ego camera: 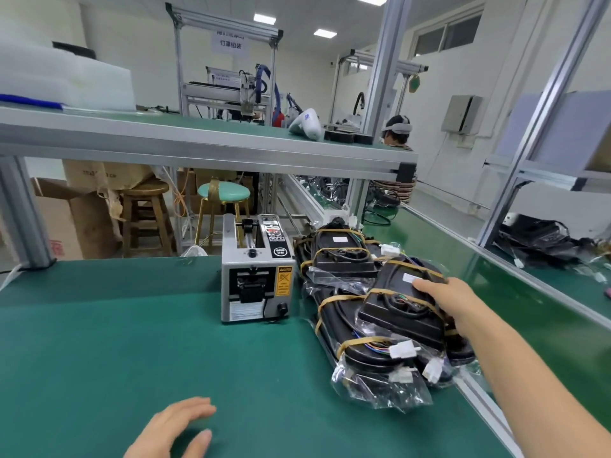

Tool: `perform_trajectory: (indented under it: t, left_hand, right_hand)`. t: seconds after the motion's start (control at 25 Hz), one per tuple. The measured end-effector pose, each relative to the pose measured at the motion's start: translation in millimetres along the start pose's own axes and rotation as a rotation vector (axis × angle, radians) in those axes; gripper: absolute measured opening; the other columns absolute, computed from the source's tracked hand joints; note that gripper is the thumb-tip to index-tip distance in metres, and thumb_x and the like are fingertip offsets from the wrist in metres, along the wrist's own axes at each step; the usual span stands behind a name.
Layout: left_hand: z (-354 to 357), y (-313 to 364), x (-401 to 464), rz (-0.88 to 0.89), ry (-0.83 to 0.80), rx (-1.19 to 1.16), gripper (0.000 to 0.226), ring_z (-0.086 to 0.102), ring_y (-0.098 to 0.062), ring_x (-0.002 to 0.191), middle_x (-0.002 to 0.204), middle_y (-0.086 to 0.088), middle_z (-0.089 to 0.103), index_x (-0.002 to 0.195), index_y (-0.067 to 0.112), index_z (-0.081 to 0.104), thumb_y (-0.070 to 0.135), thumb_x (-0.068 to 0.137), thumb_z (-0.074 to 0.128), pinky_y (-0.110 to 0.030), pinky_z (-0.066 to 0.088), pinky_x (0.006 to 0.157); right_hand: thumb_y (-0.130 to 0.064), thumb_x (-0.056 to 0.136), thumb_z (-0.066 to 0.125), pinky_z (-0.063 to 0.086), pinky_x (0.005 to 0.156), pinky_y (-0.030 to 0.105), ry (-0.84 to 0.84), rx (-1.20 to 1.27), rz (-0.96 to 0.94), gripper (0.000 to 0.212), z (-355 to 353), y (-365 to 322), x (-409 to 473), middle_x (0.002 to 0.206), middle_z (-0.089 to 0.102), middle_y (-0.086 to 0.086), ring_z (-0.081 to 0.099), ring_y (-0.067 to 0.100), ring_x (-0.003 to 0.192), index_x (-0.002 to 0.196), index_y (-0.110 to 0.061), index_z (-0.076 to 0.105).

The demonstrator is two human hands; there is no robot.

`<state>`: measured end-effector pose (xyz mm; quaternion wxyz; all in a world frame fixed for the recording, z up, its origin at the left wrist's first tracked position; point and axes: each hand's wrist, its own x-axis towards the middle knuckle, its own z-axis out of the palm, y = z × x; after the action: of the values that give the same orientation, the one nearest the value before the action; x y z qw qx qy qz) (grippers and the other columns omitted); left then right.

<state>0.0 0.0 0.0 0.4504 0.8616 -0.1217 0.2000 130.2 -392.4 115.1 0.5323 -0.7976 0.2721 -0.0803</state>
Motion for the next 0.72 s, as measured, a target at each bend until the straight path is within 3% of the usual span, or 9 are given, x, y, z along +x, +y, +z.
perform_trajectory:
  t: [0.08, 0.16, 0.24, 0.36, 0.4, 0.48, 0.56, 0.64, 0.72]
  left_hand:
    - [-2, 5, 7, -0.103, 0.051, -0.069, 0.025, 0.055, 0.014, 0.093, 0.101, 0.037, 0.058, 0.091, 0.053, 0.057, 0.040, 0.070, 0.063, 0.003, 0.032, 0.084]
    - [-4, 5, 16, -0.200, 0.071, -0.194, 0.037, 0.059, 0.007, 0.095, 0.096, 0.028, 0.066, 0.088, 0.045, 0.066, 0.011, 0.078, 0.075, -0.001, 0.036, 0.085]
    - [-8, 12, 29, -0.306, 0.054, -0.336, 0.035, 0.063, -0.004, 0.098, 0.097, 0.015, 0.071, 0.087, 0.032, 0.073, -0.002, 0.081, 0.069, -0.006, 0.042, 0.085]
    - [-13, 25, 49, -0.401, 0.019, -0.622, 0.021, 0.063, -0.012, 0.107, 0.109, 0.005, 0.071, 0.104, 0.020, 0.069, 0.015, 0.085, 0.062, -0.024, 0.045, 0.092]
    - [-12, 28, 55, -0.443, -0.021, -0.759, 0.029, 0.062, -0.015, 0.111, 0.116, 0.001, 0.069, 0.111, 0.018, 0.067, 0.026, 0.085, 0.058, -0.031, 0.045, 0.095]
    - [-14, 29, 62, -0.530, -0.134, -1.090, 0.054, 0.058, -0.025, 0.118, 0.128, -0.008, 0.061, 0.125, 0.013, 0.059, 0.046, 0.083, 0.054, -0.043, 0.044, 0.098]
    - [-22, 27, 65, -0.565, -0.226, -1.318, 0.077, 0.055, -0.032, 0.121, 0.131, -0.016, 0.058, 0.131, 0.010, 0.055, 0.056, 0.071, 0.071, -0.047, 0.048, 0.096]
    - [-29, 17, 62, -0.485, -0.225, -1.347, 0.088, 0.057, -0.036, 0.118, 0.128, -0.019, 0.059, 0.131, 0.009, 0.055, 0.040, 0.055, 0.088, -0.045, 0.053, 0.087]
    - [-31, 6, 58, -0.388, -0.062, -1.149, 0.080, 0.063, -0.035, 0.108, 0.121, -0.019, 0.064, 0.126, 0.013, 0.058, 0.019, 0.051, 0.087, -0.038, 0.055, 0.080]
  right_hand:
    - [-0.029, 0.083, 0.073, 0.055, 0.080, 0.046, 0.063, 0.065, -0.096, 0.040, 0, -2, -6, 0.101, 0.068, 0.017, 0.066, 0.033, 0.087, 0.111, -0.003, 0.062]
    - [-0.028, 0.084, 0.073, 0.055, 0.084, 0.048, 0.104, 0.072, -0.251, 0.032, -2, -13, -24, 0.105, 0.070, 0.012, 0.067, 0.031, 0.090, 0.111, -0.014, 0.063]
    - [-0.029, 0.084, 0.072, 0.057, 0.082, 0.045, 0.007, 0.179, -0.435, 0.033, -1, -29, -54, 0.105, 0.072, 0.002, 0.070, 0.025, 0.092, 0.115, -0.026, 0.062]
    - [-0.032, 0.081, 0.070, 0.057, 0.080, 0.024, -0.306, 0.231, -0.711, 0.035, 33, -50, -107, 0.108, 0.072, -0.011, 0.069, 0.007, 0.096, 0.115, -0.038, 0.063]
    - [-0.033, 0.080, 0.068, 0.054, 0.082, 0.020, -0.402, 0.201, -0.754, 0.035, 54, -51, -121, 0.109, 0.071, -0.016, 0.067, 0.003, 0.098, 0.113, -0.041, 0.063]
    - [-0.028, 0.083, 0.069, 0.051, 0.089, 0.021, -0.577, 0.148, -0.739, 0.033, 106, -40, -138, 0.109, 0.069, -0.021, 0.065, 0.001, 0.103, 0.111, -0.044, 0.061]
    - [-0.020, 0.089, 0.068, 0.048, 0.099, 0.028, -0.727, 0.158, -0.635, 0.042, 150, -23, -147, 0.114, 0.067, -0.021, 0.062, 0.001, 0.108, 0.122, -0.042, 0.055]
    - [-0.017, 0.092, 0.063, 0.043, 0.107, 0.033, -0.830, 0.192, -0.517, 0.055, 176, -16, -151, 0.128, 0.061, -0.015, 0.057, 0.002, 0.117, 0.139, -0.036, 0.042]
    - [-0.014, 0.094, 0.059, 0.036, 0.112, 0.031, -0.903, 0.144, -0.516, 0.060, 193, -16, -153, 0.141, 0.051, -0.012, 0.049, 0.002, 0.127, 0.145, -0.033, 0.034]
